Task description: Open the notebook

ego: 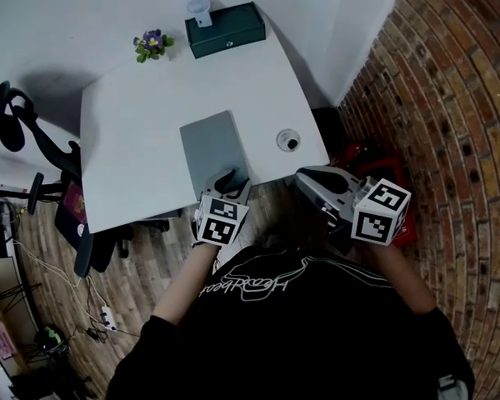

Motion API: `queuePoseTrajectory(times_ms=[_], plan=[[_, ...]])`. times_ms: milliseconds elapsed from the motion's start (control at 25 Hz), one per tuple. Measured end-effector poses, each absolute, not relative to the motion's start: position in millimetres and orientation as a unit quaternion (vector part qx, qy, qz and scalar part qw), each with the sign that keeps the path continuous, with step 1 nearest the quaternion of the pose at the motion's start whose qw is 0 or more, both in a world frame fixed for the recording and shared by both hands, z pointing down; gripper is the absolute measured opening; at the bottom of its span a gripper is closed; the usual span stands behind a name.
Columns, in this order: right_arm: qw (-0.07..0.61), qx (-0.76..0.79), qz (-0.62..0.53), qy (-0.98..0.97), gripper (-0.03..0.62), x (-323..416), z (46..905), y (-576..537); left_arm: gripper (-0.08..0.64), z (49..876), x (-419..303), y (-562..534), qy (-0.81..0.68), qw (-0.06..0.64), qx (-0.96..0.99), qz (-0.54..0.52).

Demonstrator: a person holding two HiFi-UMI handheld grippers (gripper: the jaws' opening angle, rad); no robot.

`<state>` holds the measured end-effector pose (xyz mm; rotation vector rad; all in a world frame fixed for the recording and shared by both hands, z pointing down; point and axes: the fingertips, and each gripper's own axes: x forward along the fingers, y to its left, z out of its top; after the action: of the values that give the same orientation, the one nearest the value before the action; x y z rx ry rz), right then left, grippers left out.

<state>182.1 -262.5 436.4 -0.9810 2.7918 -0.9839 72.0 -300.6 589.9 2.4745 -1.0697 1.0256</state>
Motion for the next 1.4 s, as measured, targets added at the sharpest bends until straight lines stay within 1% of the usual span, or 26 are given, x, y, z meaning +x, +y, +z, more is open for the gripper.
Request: queuePoseTrajectory(times_ms=[320,560,880,1400], plan=[[0.014,-0.308,-0.314,0.898,0.002,176,436,-263,0.098,573,71,-300,-0.367,0.132,0.857,0.338],[0.011,-0.306,-0.314,0.899,0.002,165,435,-260,0.066,560,66,-298,-0.365,0.136,0.864,0.319],[0.017,-0.311,-0.314,0.897,0.002,150,425,-255,0.049,542,58,-296,-0.354,0.120,0.874,0.310],[0.031,-0.319,-0.310,0.895,0.002,121,400,-243,0.044,506,28,-289,-0.359,0.099,0.879,0.297]])
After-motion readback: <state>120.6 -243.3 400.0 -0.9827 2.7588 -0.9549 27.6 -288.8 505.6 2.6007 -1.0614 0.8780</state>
